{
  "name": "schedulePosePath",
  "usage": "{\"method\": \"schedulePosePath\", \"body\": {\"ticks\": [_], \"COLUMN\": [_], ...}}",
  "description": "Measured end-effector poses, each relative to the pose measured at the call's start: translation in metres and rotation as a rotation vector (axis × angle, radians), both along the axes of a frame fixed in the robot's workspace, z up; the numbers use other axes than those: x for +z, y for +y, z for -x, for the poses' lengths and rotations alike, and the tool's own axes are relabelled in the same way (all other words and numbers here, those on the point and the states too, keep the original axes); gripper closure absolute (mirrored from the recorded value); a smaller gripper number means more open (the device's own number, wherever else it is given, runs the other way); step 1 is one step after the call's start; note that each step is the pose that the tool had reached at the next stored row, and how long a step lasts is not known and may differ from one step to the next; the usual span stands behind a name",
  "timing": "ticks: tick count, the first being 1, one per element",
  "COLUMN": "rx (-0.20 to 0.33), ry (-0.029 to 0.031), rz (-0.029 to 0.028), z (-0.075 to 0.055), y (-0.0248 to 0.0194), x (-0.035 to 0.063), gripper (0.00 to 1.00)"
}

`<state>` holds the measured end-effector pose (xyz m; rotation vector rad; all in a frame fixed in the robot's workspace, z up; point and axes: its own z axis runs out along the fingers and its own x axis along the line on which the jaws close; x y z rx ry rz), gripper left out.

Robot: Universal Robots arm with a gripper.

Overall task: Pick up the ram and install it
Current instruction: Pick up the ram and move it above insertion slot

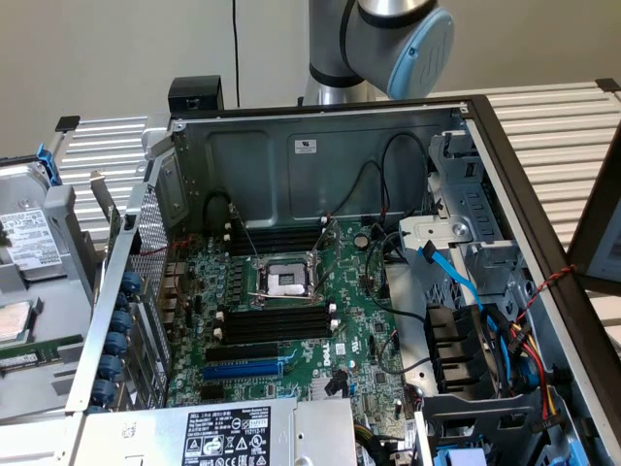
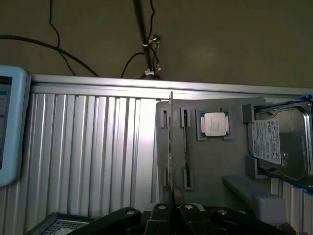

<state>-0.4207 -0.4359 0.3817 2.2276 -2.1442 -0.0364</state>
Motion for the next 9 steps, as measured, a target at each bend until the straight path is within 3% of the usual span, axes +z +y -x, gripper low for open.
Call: {"method": "schedulePosePath", "body": {"ticks": [3, 6, 9], "rx": [0.0, 0.0, 0.0], "ry": [0.0016, 0.0039, 0.0116], "rz": [0.0001, -0.0001, -0.0001], "z": [-0.002, -0.01, -0.02], "y": [-0.0012, -0.0046, -0.0104], "x": [0.002, 0.0118, 0.0194], "gripper": [0.87, 0.87, 0.87]}}
